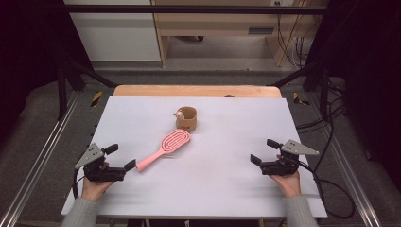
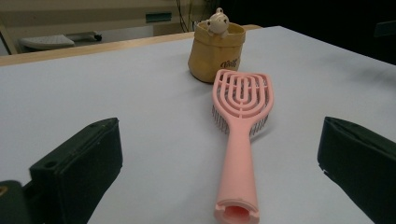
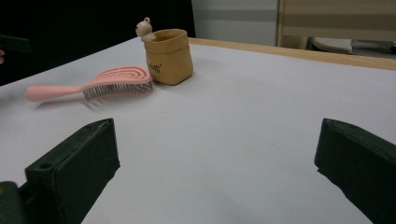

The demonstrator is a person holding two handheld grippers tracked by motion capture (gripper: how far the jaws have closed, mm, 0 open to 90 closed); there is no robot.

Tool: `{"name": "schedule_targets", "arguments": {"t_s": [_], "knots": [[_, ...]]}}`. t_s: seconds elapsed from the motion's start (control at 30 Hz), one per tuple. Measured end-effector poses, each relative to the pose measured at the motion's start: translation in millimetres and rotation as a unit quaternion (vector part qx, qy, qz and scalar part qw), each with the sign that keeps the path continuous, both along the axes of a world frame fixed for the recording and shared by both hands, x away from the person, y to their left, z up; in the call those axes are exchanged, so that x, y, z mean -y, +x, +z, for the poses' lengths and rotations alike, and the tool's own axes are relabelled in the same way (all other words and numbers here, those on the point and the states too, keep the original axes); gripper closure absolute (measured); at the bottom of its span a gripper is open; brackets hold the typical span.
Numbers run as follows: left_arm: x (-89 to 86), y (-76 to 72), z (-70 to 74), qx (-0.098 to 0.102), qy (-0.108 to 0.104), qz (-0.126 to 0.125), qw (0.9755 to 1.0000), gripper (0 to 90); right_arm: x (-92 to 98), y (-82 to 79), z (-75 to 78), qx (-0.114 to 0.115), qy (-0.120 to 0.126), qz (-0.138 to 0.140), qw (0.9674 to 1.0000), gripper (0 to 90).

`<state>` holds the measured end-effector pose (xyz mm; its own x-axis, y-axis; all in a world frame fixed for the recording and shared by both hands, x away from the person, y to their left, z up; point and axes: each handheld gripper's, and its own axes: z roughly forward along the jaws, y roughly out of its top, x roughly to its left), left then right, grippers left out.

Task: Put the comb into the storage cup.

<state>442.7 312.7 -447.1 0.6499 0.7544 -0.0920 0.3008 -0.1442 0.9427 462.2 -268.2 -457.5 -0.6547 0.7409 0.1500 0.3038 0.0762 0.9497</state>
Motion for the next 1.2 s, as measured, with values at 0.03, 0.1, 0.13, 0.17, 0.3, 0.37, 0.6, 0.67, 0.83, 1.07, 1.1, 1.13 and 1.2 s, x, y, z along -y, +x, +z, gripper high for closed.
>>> {"name": "schedule_targets", "arguments": {"t_s": [0.03,0.1,0.13,0.17,0.3,0.37,0.6,0.67,0.83,1.07,1.1,1.13,1.2], "knots": [[0.2,-0.2,0.7,0.001,0.003,0.000,1.0000,0.0,0.2,0.0,0.1,0.000,0.000,0.000,1.0000,0.4],[0.8,-0.7,2.2,0.000,0.003,0.002,1.0000,0.0,0.5,-0.2,0.3,0.001,-0.001,0.000,1.0000,0.4],[1.2,-1.1,3.1,0.000,0.001,0.000,1.0000,0.0,0.6,-0.3,0.4,0.001,-0.002,0.001,1.0000,0.4],[1.9,-1.9,4.6,0.001,0.002,-0.001,1.0000,0.0,0.6,-0.4,0.4,0.002,-0.002,0.000,1.0000,0.4],[4.1,-2.7,8.1,0.002,0.007,-0.001,1.0000,0.0,0.8,-0.6,0.9,0.003,0.000,0.001,1.0000,0.4],[5.9,-2.2,9.9,0.001,0.015,-0.001,0.9999,0.0,1.1,-0.5,1.1,0.002,-0.003,0.002,1.0000,0.4],[12.5,-3.0,17.9,-0.001,0.028,0.007,0.9996,0.0,0.5,-0.2,0.8,0.002,-0.004,0.002,1.0000,0.6],[14.3,-2.5,21.0,-0.002,0.033,0.006,0.9994,0.0,0.2,0.1,0.4,0.000,-0.007,0.003,1.0000,0.6],[19.3,-0.3,27.1,-0.006,0.043,0.002,0.9991,0.0,0.6,-0.3,0.9,0.001,-0.006,0.003,1.0000,0.5],[24.5,4.1,37.1,-0.012,0.054,-0.003,0.9985,0.0,1.2,-0.3,1.4,0.003,-0.004,0.003,1.0000,0.6],[25.5,4.7,38.7,-0.013,0.056,-0.004,0.9984,0.0,1.0,-0.3,1.3,0.002,-0.005,0.003,1.0000,0.5],[26.4,5.5,40.0,-0.014,0.057,-0.006,0.9983,0.0,0.8,-0.2,1.2,0.002,-0.005,0.003,1.0000,0.5],[28.6,7.1,41.9,-0.015,0.060,-0.010,0.9980,0.0,0.5,-0.2,1.2,0.002,-0.005,0.003,1.0000,0.6]]}}
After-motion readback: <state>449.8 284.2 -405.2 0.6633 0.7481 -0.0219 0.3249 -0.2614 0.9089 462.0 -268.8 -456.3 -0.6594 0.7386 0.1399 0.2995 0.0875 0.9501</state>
